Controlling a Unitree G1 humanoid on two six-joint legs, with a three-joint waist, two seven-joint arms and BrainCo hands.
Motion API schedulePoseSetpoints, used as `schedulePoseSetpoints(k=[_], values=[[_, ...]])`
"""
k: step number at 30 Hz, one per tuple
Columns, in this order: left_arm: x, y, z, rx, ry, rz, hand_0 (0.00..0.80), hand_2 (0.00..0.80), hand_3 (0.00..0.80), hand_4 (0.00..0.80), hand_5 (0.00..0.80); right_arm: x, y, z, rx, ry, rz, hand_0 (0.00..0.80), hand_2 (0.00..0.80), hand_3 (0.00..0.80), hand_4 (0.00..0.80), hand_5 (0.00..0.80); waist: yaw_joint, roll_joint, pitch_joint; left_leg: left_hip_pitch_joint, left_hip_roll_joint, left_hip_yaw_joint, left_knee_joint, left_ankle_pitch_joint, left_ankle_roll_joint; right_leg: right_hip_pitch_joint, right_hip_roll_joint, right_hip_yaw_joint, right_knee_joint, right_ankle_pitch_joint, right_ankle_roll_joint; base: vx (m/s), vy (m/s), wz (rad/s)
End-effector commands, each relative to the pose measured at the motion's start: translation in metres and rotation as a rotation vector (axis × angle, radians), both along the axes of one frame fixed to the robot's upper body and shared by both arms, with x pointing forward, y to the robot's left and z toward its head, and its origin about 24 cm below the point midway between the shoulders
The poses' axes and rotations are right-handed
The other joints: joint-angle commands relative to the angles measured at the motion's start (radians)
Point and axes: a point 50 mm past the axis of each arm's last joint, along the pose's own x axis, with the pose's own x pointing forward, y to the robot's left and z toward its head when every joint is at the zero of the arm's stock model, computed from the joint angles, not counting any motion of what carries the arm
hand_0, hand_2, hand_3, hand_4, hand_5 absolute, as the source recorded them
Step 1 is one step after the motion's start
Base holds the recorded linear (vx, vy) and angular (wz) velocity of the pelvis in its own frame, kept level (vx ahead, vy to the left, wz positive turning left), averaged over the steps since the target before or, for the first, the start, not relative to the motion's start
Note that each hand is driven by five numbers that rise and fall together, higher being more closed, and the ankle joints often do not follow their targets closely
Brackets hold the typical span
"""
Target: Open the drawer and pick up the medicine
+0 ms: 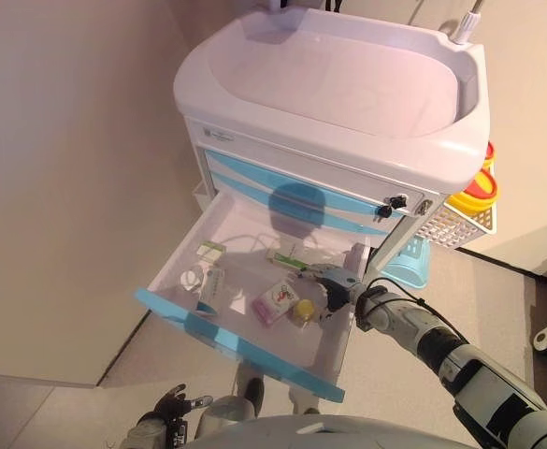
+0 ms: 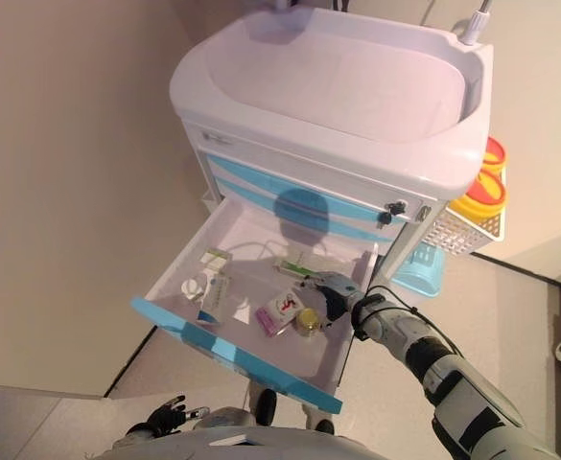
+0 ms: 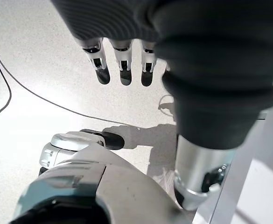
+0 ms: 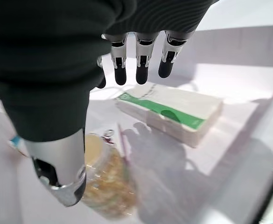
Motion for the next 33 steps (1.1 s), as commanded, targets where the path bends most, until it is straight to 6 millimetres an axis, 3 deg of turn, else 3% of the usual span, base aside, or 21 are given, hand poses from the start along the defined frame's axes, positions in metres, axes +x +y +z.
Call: schedulePoseSetpoints(k=[1,18,33], values=[[0.016,-0.004,0.002,0.012,-0.011,-0.098,0.0,0.0,0.0,0.0,0.0,0.008,0.009,0.013,0.027,-0.083,0.038,0.0,0.0,0.0,0.0,0.0,0.016,-0.01,-0.004,-0.021,-0.016,0.025,-0.003,-0.064,-0.006,-0.054,-0.056,-0.022,0.075,0.023,0.07,0.0,0.0,0.0],[0.02,-0.007,0.003,0.003,-0.026,-0.115,0.0,0.0,0.0,0.0,0.0,-0.013,0.011,-0.012,0.022,0.0,0.027,0.0,0.0,0.0,0.0,0.0,0.006,0.001,0.002,-0.024,-0.014,0.023,-0.004,-0.058,-0.01,-0.057,-0.057,-0.016,0.071,0.026,0.068,0.0,0.0,0.0],[0.016,-0.012,0.001,-0.012,-0.025,-0.108,0.0,0.0,0.0,0.0,0.0,-0.008,0.021,-0.011,0.043,-0.033,-0.029,0.0,0.0,0.0,0.0,0.0,0.019,0.014,0.007,-0.025,-0.021,0.001,0.001,-0.057,-0.009,-0.055,-0.063,-0.028,0.079,0.019,0.063,0.003,0.003,0.01]])
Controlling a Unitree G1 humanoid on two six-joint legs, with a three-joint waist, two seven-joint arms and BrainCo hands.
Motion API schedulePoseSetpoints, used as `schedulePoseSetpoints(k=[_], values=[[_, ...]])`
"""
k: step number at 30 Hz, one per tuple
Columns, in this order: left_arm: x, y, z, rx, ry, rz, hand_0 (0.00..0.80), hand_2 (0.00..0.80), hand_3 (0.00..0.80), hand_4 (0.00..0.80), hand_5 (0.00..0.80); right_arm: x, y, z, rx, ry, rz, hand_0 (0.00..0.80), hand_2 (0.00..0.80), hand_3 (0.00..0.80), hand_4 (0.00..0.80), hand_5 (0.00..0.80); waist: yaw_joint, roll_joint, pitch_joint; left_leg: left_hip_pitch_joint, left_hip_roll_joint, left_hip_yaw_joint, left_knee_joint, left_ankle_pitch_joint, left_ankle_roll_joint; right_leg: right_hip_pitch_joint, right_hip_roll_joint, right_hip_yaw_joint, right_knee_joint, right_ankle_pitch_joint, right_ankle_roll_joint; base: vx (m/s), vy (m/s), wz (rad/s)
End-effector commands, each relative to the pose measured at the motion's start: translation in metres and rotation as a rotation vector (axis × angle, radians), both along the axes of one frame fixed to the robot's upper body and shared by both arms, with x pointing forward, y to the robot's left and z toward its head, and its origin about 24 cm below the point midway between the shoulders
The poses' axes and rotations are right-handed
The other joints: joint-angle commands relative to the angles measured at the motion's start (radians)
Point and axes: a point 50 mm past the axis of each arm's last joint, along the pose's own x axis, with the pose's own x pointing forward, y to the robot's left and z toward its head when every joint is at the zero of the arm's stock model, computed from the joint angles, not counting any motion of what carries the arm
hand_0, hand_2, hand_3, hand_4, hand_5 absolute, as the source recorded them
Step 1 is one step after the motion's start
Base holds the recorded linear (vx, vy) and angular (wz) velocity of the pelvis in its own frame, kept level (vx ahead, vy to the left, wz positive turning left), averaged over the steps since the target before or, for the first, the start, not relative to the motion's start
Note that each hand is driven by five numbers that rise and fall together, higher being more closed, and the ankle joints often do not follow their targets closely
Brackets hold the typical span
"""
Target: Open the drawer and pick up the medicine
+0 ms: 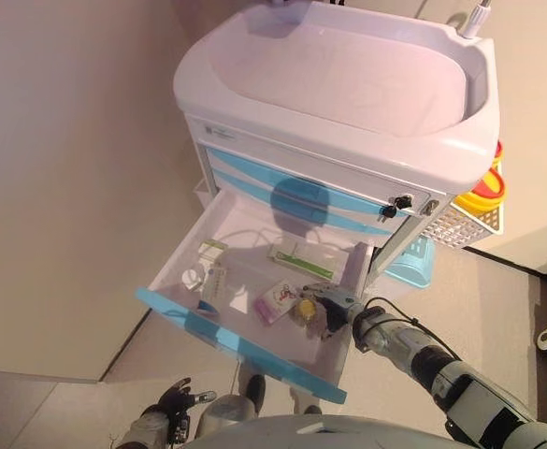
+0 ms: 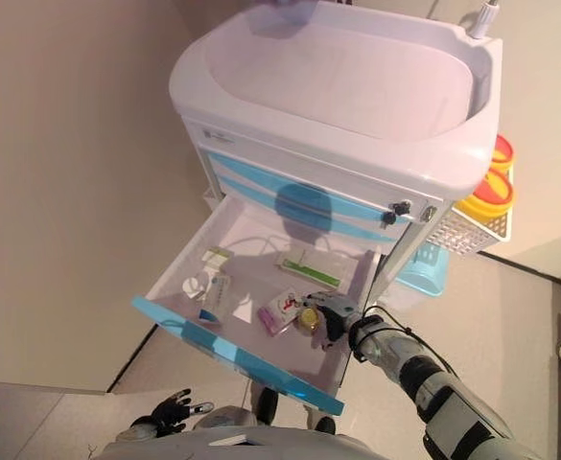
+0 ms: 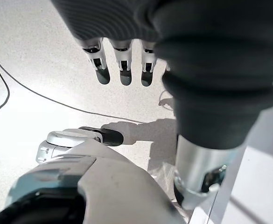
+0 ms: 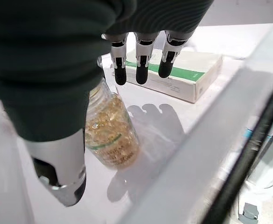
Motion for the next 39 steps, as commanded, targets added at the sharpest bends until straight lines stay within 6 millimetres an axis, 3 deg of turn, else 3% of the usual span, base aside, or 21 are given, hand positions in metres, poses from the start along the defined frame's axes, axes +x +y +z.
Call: schedulePoseSetpoints(k=[1,17,31,32,33,35,39], values=[[0.01,-0.008,0.0,0.009,-0.014,-0.076,0.0,0.0,0.0,0.0,0.0,0.016,0.011,0.018,0.047,-0.096,0.008,0.0,0.0,0.0,0.0,0.0,0.02,-0.001,-0.005,-0.021,-0.017,0.013,0.009,-0.06,-0.012,-0.06,-0.061,-0.012,0.092,0.019,0.063,0.0,0.0,0.0],[-0.005,-0.012,-0.004,0.015,-0.002,-0.106,0.0,0.0,0.0,0.0,0.0,0.02,0.006,0.016,0.041,-0.078,-0.039,0.0,0.0,0.0,0.0,0.0,0.049,-0.007,-0.015,-0.024,-0.021,-0.007,0.007,-0.056,-0.014,-0.056,-0.067,-0.03,0.093,0.019,0.065,0.006,-0.005,0.05],[-0.002,-0.011,-0.004,0.013,0.002,-0.089,0.0,0.0,0.0,0.0,0.0,0.012,0.009,0.011,0.048,-0.074,-0.017,0.0,0.0,0.0,0.0,0.0,0.033,-0.012,-0.017,-0.019,-0.018,0.003,0.006,-0.062,-0.014,-0.062,-0.069,-0.02,0.099,0.016,0.066,0.0,0.0,0.0],[-0.002,-0.011,-0.004,0.013,0.002,-0.088,0.0,0.0,0.0,0.0,0.0,0.012,0.01,0.011,0.046,-0.076,-0.014,0.169,0.169,0.169,0.169,0.169,0.033,-0.012,-0.017,-0.019,-0.018,0.004,0.006,-0.062,-0.014,-0.062,-0.069,-0.019,0.099,0.016,0.066,0.0,0.0,0.0],[-0.002,-0.012,-0.004,0.012,0.002,-0.087,0.0,0.0,0.0,0.0,0.0,0.012,0.01,0.011,0.044,-0.079,-0.014,0.408,0.408,0.408,0.408,0.408,0.032,-0.012,-0.016,-0.018,-0.018,0.004,0.006,-0.062,-0.014,-0.062,-0.069,-0.019,0.099,0.016,0.066,0.0,0.0,0.0],[-0.002,-0.012,-0.004,0.011,0.005,-0.085,0.0,0.0,0.0,0.0,0.0,0.011,0.008,0.011,0.029,-0.118,-0.012,0.8,0.8,0.8,0.8,0.8,0.029,-0.012,-0.019,-0.017,-0.018,0.006,0.005,-0.063,-0.014,-0.062,-0.07,-0.018,0.099,0.016,0.066,0.0,0.0,0.0],[-0.002,-0.012,-0.004,0.009,0.01,-0.078,0.0,0.0,0.0,0.0,0.0,0.009,0.007,0.009,0.034,-0.109,-0.02,0.8,0.8,0.8,0.8,0.8,0.023,-0.009,-0.021,-0.015,-0.018,0.009,0.004,-0.064,-0.014,-0.063,-0.07,-0.015,0.1,0.015,0.067,0.0,0.0,0.0]])
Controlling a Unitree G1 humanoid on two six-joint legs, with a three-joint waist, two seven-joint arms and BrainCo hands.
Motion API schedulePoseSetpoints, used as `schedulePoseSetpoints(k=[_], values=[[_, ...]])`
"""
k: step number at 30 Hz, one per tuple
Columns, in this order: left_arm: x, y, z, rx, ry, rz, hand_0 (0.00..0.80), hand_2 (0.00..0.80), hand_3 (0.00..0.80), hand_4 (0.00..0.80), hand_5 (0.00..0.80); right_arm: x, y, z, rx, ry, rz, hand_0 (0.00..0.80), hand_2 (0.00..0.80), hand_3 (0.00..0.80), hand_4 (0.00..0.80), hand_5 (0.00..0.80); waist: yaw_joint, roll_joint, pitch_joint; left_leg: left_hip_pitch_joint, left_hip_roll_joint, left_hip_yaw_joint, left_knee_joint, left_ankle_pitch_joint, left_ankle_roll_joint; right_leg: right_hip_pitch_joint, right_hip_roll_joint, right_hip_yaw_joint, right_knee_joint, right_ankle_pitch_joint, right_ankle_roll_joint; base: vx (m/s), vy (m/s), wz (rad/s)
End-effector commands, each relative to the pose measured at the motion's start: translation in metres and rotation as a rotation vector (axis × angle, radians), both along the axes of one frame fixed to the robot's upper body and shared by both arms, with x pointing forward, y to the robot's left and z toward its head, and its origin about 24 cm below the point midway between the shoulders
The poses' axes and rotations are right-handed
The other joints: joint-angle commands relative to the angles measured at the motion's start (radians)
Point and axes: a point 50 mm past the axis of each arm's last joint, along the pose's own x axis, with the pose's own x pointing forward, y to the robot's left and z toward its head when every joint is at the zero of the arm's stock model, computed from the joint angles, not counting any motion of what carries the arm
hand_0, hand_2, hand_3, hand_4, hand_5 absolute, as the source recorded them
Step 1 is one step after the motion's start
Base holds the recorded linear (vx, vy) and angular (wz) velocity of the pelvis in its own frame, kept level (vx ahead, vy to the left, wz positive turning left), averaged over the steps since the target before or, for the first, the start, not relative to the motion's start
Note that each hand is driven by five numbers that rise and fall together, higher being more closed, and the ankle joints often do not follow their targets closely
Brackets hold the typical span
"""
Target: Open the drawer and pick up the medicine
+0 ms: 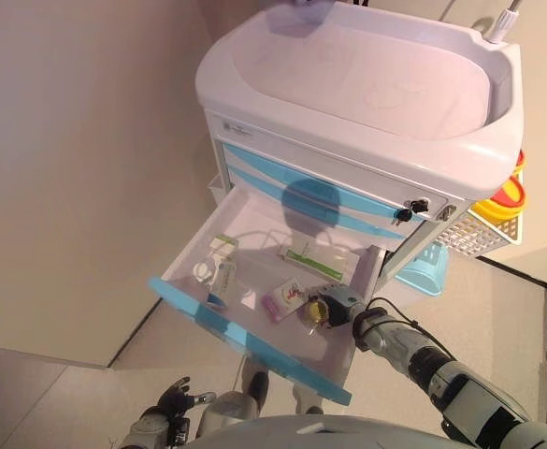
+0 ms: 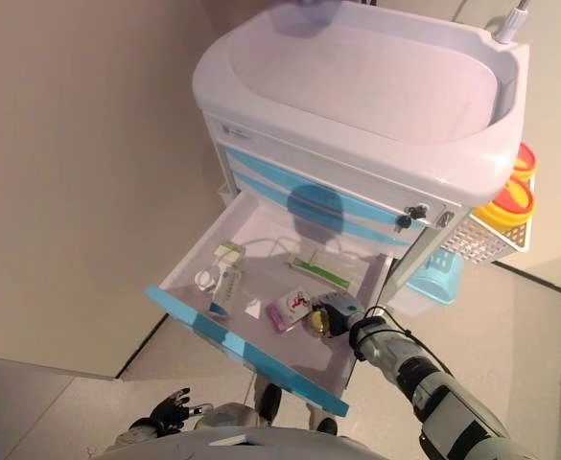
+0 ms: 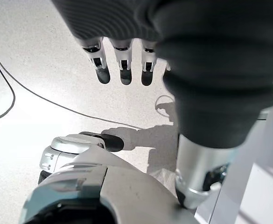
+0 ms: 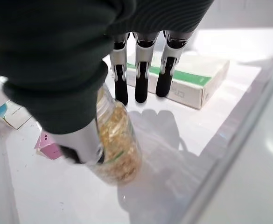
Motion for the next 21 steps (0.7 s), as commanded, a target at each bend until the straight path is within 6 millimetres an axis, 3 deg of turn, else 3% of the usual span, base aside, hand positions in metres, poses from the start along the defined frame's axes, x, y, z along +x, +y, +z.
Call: schedulePoseSetpoints(k=[1,16,21], values=[[0.0,-0.013,-0.005,-0.013,0.034,-0.045,0.0,0.0,0.0,0.0,0.0,0.009,0.014,0.013,0.056,-0.088,0.04,0.8,0.8,0.8,0.8,0.8,-0.001,-0.004,-0.018,-0.005,-0.016,0.036,0.005,-0.077,-0.012,-0.064,-0.07,0.014,0.096,0.016,0.067,0.0,0.0,0.0],[0.002,-0.013,-0.004,-0.024,0.033,-0.042,0.0,0.0,0.0,0.0,0.0,0.005,0.012,0.013,0.064,-0.081,0.058,0.8,0.8,0.8,0.8,0.8,-0.018,-0.004,-0.017,-0.003,-0.013,0.052,0.004,-0.081,-0.012,-0.069,-0.07,0.025,0.095,0.017,0.068,0.0,0.0,0.0],[0.002,-0.011,-0.004,-0.027,0.032,-0.03,0.0,0.0,0.0,0.0,0.0,0.007,0.017,0.028,0.107,-0.085,0.148,0.8,0.8,0.8,0.8,0.8,-0.028,-0.011,-0.016,0.001,-0.01,0.06,0.003,-0.082,-0.012,-0.069,-0.069,0.032,0.093,0.02,0.07,0.0,0.0,0.0]])
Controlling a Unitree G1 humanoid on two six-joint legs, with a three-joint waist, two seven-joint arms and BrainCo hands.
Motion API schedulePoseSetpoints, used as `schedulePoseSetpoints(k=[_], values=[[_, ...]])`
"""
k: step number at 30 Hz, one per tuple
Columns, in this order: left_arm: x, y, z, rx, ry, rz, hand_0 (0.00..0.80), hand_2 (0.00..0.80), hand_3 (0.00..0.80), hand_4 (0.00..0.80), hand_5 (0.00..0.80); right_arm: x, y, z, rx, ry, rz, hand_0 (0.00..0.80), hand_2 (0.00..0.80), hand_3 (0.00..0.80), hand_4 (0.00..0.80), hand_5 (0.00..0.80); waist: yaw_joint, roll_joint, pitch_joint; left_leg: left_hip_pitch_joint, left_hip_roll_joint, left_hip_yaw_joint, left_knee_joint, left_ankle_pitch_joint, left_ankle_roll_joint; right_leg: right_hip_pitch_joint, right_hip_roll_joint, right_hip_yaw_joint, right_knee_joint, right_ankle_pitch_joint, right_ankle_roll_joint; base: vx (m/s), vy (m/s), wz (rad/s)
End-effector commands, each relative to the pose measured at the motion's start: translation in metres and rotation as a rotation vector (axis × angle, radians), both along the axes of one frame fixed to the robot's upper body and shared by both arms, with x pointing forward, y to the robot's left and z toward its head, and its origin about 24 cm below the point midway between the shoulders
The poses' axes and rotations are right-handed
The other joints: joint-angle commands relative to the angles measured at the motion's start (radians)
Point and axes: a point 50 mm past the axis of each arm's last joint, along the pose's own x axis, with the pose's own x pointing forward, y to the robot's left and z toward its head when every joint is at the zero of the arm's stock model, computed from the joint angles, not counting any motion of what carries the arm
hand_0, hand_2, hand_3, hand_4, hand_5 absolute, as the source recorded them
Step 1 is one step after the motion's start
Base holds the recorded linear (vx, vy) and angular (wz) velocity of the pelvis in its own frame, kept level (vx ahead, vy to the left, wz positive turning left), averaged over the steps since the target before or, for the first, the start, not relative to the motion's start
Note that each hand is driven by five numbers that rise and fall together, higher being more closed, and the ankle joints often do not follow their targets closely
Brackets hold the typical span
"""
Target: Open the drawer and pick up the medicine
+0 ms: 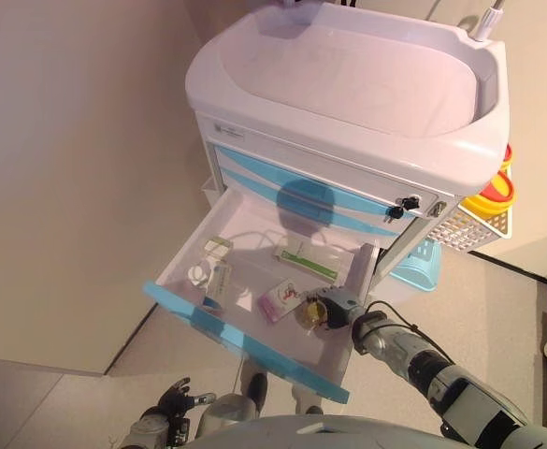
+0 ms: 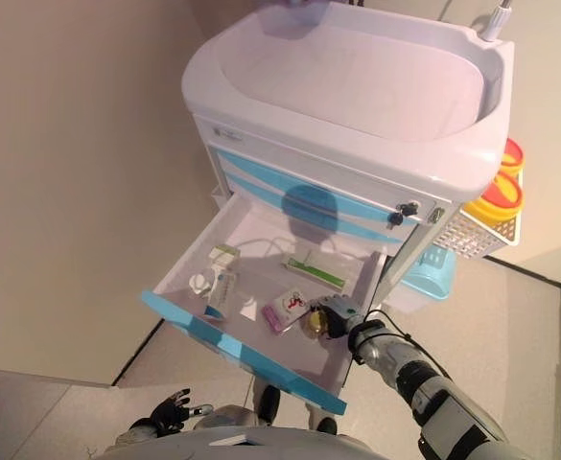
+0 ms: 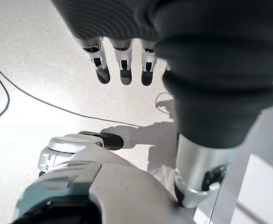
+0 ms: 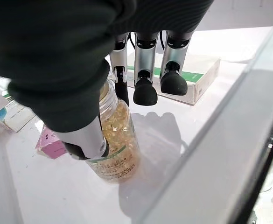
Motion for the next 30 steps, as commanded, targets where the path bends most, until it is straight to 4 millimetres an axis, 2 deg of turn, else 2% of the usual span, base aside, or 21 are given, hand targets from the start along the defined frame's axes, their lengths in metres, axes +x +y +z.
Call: schedulePoseSetpoints(k=[1,5,8,10,14,15,16,17,19,20,22,24,26,27,30], values=[[0.002,-0.009,-0.003,-0.02,0.026,-0.026,0.0,0.0,0.0,0.0,0.0,0.013,0.019,0.034,0.104,-0.08,0.16,0.8,0.8,0.8,0.8,0.8,-0.003,-0.017,-0.013,0.002,-0.01,0.046,0.003,-0.082,-0.013,-0.067,-0.068,0.029,0.093,0.02,0.07,-0.02,0.009,-0.03],[0.004,-0.001,-0.001,-0.01,0.023,-0.009,0.0,0.0,0.0,0.0,0.0,0.019,0.023,0.067,0.209,-0.038,0.238,0.8,0.8,0.8,0.8,0.8,-0.015,-0.031,-0.008,0.007,-0.006,0.062,0.003,-0.084,-0.014,-0.068,-0.065,0.039,0.093,0.025,0.073,-0.022,-0.003,-0.07],[0.002,0.005,0.0,-0.006,0.024,0.009,0.0,0.0,0.0,0.0,0.0,0.022,0.018,0.095,0.373,0.056,0.211,0.8,0.8,0.8,0.8,0.8,-0.029,-0.041,-0.01,0.013,0.0,0.077,0.001,-0.085,-0.014,-0.068,-0.063,0.048,0.093,0.028,0.074,-0.012,0.004,-0.13],[0.001,0.007,0.0,-0.007,0.025,0.021,0.0,0.0,0.0,0.0,0.0,0.025,0.012,0.115,0.543,0.175,0.15,0.8,0.8,0.8,0.8,0.8,-0.043,-0.045,-0.011,0.017,0.002,0.088,0.0,-0.086,-0.013,-0.069,-0.061,0.056,0.092,0.032,0.075,-0.007,0.019,-0.08],[-0.003,0.008,0.0,-0.015,0.029,0.034,0.0,0.0,0.0,0.0,0.0,0.028,0.006,0.135,0.923,0.449,0.029,0.8,0.8,0.8,0.8,0.8,-0.066,-0.044,-0.016,0.023,0.004,0.104,0.0,-0.086,-0.012,-0.069,-0.057,0.07,0.09,0.035,0.073,0.002,0.039,-0.16],[-0.003,0.008,0.0,-0.015,0.029,0.034,0.0,0.0,0.0,0.0,0.0,0.028,0.005,0.135,0.923,0.449,0.029,0.8,0.8,0.8,0.8,0.8,-0.066,-0.044,-0.016,0.023,0.004,0.104,0.0,-0.086,-0.012,-0.069,-0.057,0.07,0.09,0.035,0.073,0.013,0.066,-0.14],[-0.004,0.007,-0.001,-0.023,0.031,0.039,0.0,0.0,0.0,0.0,0.0,0.03,0.011,0.147,1.137,0.542,0.035,0.8,0.8,0.8,0.8,0.8,-0.078,-0.041,-0.021,0.027,0.004,0.114,0.0,-0.087,-0.011,-0.068,-0.055,0.08,0.09,0.034,0.073,0.012,0.057,-0.1],[-0.003,0.006,-0.001,-0.025,0.031,0.039,0.0,0.0,0.0,0.0,0.0,0.031,0.015,0.156,1.213,0.556,0.055,0.8,0.8,0.8,0.8,0.8,-0.08,-0.04,-0.024,0.028,0.004,0.117,0.0,-0.088,-0.01,-0.069,-0.054,0.084,0.09,0.033,0.074,0.015,0.074,-0.12],[-0.001,0.006,0.0,-0.029,0.031,0.038,0.0,0.0,0.0,0.0,0.0,0.037,0.02,0.183,1.374,0.518,0.122,0.8,0.8,0.8,0.8,0.8,-0.084,-0.038,-0.03,0.032,0.005,0.125,0.0,-0.091,-0.008,-0.069,-0.052,0.092,0.091,0.032,0.075,0.009,0.04,-0.22],[-0.001,0.006,0.0,-0.031,0.031,0.037,0.0,0.0,0.0,0.0,0.0,0.039,0.021,0.193,1.399,0.494,0.147,0.8,0.8,0.8,0.8,0.8,-0.083,-0.037,-0.031,0.033,0.006,0.127,0.0,-0.092,-0.007,-0.069,-0.052,0.094,0.092,0.031,0.075,0.009,0.03,-0.15],[0.001,0.006,0.0,-0.034,0.033,0.031,0.0,0.0,0.0,0.0,0.0,0.045,0.022,0.227,1.509,0.368,0.233,0.8,0.8,0.8,0.8,0.8,-0.08,-0.033,-0.036,0.036,0.006,0.13,0.0,-0.096,-0.004,-0.07,-0.051,0.099,0.093,0.031,0.075,0.014,0.031,-0.03],[0.002,0.007,0.001,-0.034,0.036,0.028,0.0,0.0,0.0,0.0,0.0,0.05,0.02,0.252,1.543,0.268,0.276,0.8,0.8,0.8,0.8,0.8,-0.076,-0.033,-0.038,0.039,0.006,0.131,0.0,-0.101,-0.003,-0.069,-0.05,0.103,0.094,0.029,0.074,0.013,0.018,-0.03],[0.002,0.007,0.001,-0.034,0.037,0.026,0.0,0.0,0.0,0.0,0.0,0.051,0.02,0.255,1.549,0.254,0.278,0.8,0.8,0.8,0.8,0.8,-0.076,-0.032,-0.039,0.04,0.006,0.131,0.0,-0.102,-0.002,-0.069,-0.05,0.104,0.094,0.028,0.074,0.013,0.015,-0.05],[0.002,0.009,0.001,-0.033,0.048,0.02,0.0,0.0,0.0,0.0,0.0,0.059,0.013,0.285,1.601,0.116,0.302,0.8,0.8,0.8,0.8,0.8,-0.069,-0.032,-0.048,0.042,0.005,0.128,0.0,-0.107,0.0,-0.065,-0.049,0.107,0.09,0.027,0.071,0.03,0.034,-0.03],[0.0,0.013,0.001,-0.03,0.06,0.02,0.0,0.0,0.0,0.0,0.0,0.068,0.002,0.309,1.585,-0.029,0.302,0.8,0.8,0.8,0.8,0.8,-0.06,-0.033,-0.057,0.045,0.003,0.123,0.0,-0.109,-0.001,-0.057,-0.049,0.105,0.084,0.027,0.069,0.037,0.035,-0.04]])
